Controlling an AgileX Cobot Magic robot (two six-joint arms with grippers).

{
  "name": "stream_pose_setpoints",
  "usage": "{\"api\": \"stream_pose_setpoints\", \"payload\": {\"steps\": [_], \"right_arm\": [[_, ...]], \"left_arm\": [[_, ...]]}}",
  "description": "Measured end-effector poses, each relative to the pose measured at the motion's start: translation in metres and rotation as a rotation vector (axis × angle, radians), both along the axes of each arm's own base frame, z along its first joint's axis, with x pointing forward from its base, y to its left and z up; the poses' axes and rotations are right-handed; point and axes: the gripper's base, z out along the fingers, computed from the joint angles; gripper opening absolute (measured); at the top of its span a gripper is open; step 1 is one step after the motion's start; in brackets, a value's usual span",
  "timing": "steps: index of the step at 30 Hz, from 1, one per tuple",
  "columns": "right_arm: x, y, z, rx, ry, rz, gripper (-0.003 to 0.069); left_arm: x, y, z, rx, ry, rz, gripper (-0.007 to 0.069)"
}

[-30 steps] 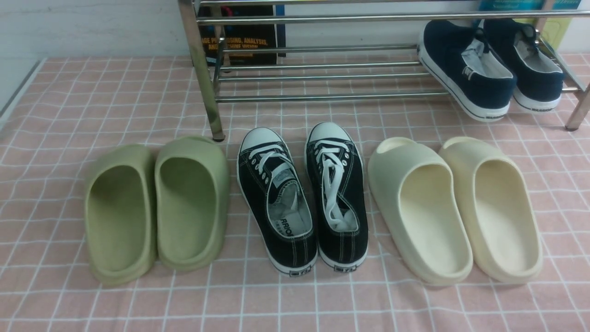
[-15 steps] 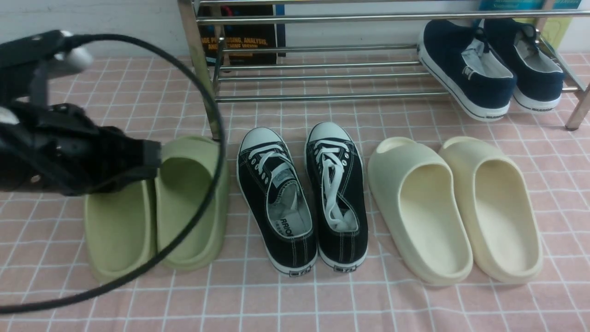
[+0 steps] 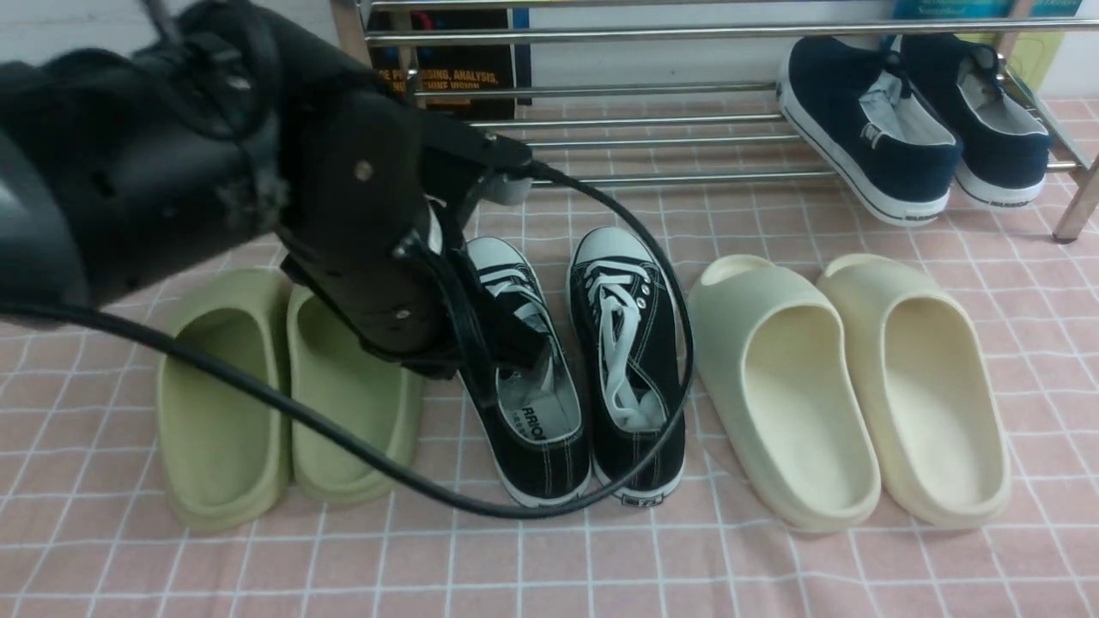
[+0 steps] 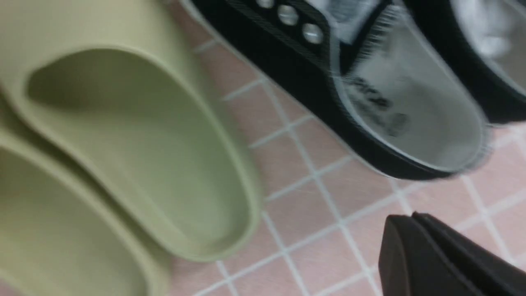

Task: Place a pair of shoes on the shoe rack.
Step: Use the left arm to grab the shoe closest to it

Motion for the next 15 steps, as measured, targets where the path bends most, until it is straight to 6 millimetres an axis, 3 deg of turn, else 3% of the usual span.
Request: {"api": "stream_pose_setpoints", "payload": {"steps": [5,12,15], "right_arm": [[0.000,0.000,0.000,0.000,0.000,0.000,0.0201],[0.000,0.000,0.000,0.000,0.000,0.000,0.0202],[0.000,0.000,0.000,0.000,0.000,0.000,0.0202]], "left_arm": [[0.013,-0.008,-0.014,-0.019,-0.047,0.130,0.0097],[0.023,-0.018,-0.021,-0.165,-0.066,0.265,0.0433],[0.026,-0.021,-0.029,-0.161,-0.053,0.282,0.0493]]}}
